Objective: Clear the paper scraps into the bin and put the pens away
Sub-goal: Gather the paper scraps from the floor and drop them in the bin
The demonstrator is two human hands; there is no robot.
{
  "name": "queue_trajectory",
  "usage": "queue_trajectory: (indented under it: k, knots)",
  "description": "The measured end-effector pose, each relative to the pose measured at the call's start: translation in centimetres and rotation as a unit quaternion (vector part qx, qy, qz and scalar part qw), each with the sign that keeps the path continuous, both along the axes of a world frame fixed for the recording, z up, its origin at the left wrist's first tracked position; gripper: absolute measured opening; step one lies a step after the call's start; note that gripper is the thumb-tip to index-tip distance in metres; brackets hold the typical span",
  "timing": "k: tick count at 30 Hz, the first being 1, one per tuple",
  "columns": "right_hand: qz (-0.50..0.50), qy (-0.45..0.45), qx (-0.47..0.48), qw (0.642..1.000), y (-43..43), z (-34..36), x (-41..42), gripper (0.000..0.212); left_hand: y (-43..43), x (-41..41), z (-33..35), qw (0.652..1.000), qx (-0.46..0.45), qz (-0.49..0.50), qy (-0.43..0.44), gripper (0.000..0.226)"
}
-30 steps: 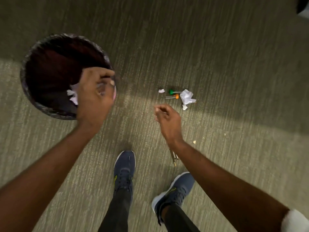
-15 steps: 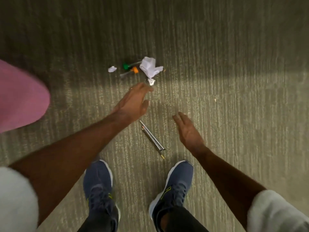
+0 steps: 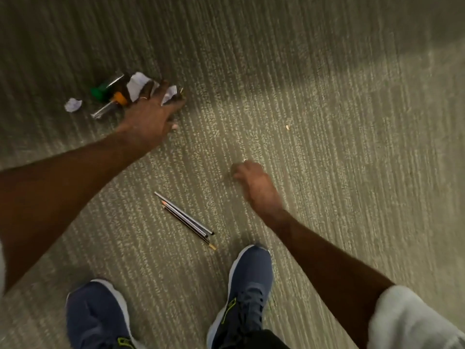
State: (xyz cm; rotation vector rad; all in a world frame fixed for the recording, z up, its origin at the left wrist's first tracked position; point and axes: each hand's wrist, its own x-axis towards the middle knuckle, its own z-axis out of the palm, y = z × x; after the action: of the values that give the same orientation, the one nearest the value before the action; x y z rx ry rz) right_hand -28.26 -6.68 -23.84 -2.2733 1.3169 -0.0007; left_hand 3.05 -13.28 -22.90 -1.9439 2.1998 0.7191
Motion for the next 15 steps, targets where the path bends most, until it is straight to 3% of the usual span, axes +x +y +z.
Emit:
queue_trajectory:
  k: [2,5,8,15]
  knots:
    - [-0.145,-0.017,-0.058,0.988,-2.6,1.2,-0.7,0.022,-0.1,0.2,0.9,1.000,-0.020,0.019,0.006,0.057]
    - [-0.331,-0.070,-0.092,0.937,-7.2,2.8,-2.9,0.030,0.2,0.8,1.5,0.997,-0.062,0.049,0.026,0.048]
    - [-0.308,0.009,-0.069,0.949,-9.9,2.3,-5.0,0.034,0.6,1.8,1.3,0.993,-0.087,0.053,0.062,0.039]
    - [-0.243,0.022,-0.074,0.967,-10.0,0.7,-5.2,0.023,0.7,2.8,1.9,0.979,-0.144,0.057,0.131,0.029]
